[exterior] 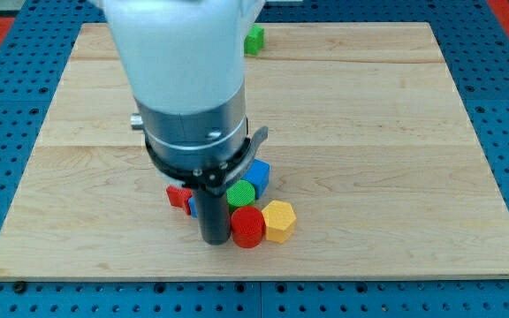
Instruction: Place the blue triangle diagonal top the top left of the yellow heart
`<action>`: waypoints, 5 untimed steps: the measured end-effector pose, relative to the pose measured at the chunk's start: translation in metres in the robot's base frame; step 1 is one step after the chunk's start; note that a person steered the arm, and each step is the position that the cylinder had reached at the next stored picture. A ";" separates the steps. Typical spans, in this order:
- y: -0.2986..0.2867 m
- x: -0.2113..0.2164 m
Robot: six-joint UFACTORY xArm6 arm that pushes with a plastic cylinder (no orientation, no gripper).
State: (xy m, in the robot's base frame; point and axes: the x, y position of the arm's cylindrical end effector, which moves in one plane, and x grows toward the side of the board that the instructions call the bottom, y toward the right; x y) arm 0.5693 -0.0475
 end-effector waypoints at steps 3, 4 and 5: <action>0.000 -0.039; 0.000 -0.046; -0.008 -0.051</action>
State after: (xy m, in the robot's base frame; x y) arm 0.5179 -0.0551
